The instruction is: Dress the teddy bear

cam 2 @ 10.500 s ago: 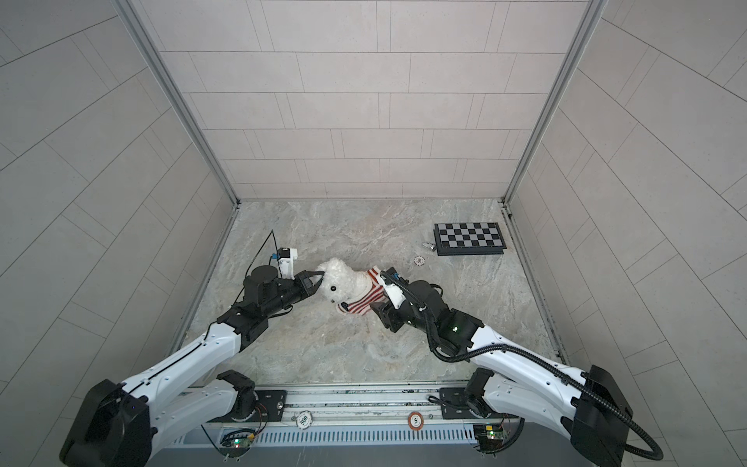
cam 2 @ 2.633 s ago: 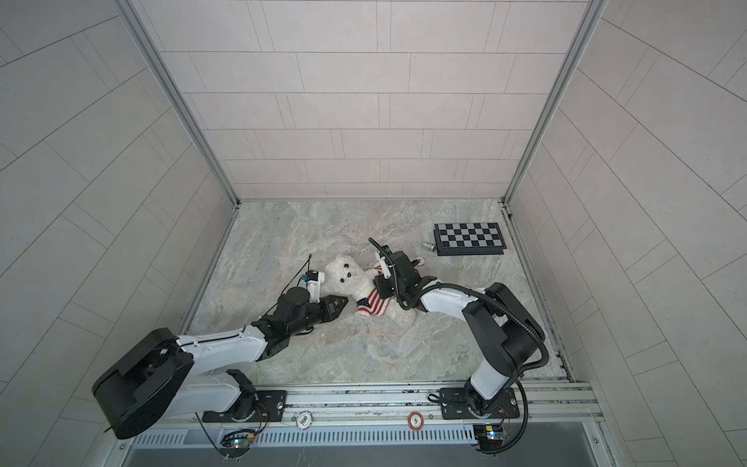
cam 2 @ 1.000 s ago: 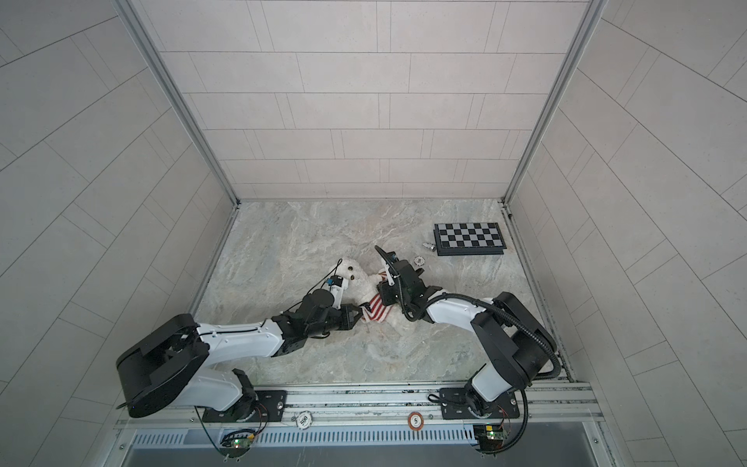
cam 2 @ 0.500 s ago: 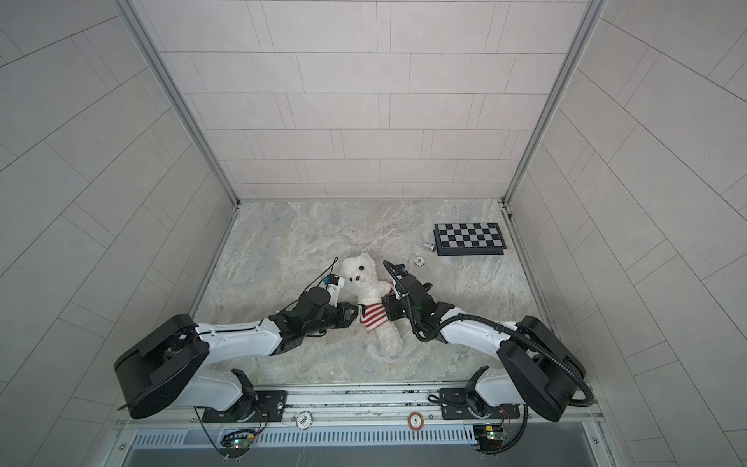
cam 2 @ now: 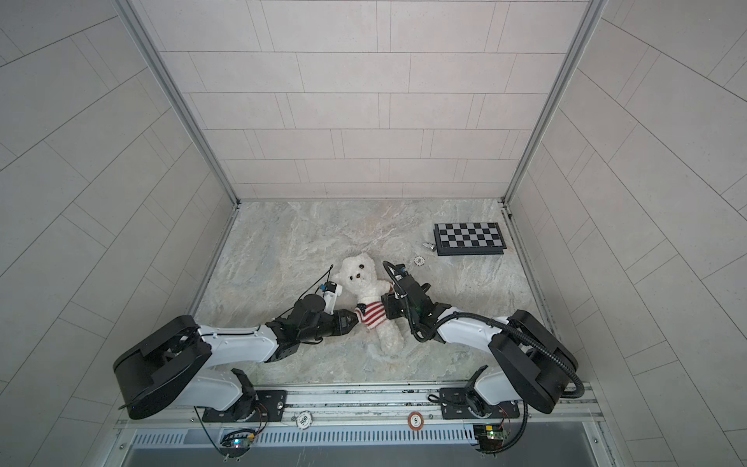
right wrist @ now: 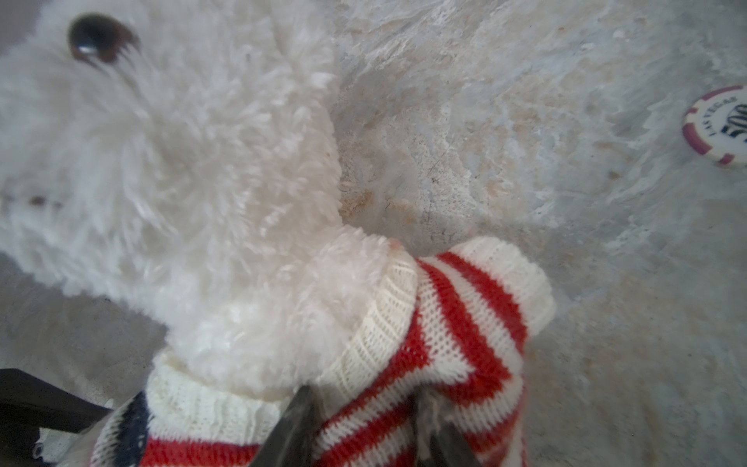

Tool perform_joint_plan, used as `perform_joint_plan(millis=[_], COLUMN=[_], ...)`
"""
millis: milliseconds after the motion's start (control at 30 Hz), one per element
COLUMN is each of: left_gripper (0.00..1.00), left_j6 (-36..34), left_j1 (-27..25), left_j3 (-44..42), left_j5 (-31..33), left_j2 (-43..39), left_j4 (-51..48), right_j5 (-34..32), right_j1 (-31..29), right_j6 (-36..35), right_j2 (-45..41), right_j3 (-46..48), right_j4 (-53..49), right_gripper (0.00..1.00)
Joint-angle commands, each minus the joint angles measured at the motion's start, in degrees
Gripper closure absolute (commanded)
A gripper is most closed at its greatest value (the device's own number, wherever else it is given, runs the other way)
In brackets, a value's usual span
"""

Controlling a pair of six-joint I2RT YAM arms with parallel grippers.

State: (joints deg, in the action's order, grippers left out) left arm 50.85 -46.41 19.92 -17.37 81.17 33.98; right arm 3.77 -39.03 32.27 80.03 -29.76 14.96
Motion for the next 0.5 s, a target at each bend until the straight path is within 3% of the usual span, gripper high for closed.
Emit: perform_joint_plan(millis=[0,467], left_gripper=[0.69,0.71], left_j6=[2.7,11.1], left_j1=[-0.2,0.4], left_j3=[0.4,1.4], left_j5=[-1.1,1.5], left_j2=[2.3,8.9], left_j4=[6.8,16.1], right_j5=[0.2,0.5], right_j1=[-0.9,-1.2], right_j6=[1.1,2.1], right_j2=[1.3,1.1], right_j3=[2.9,4.1], right_j4=[-8.4,-6.9], right_gripper=[0.57,0.57])
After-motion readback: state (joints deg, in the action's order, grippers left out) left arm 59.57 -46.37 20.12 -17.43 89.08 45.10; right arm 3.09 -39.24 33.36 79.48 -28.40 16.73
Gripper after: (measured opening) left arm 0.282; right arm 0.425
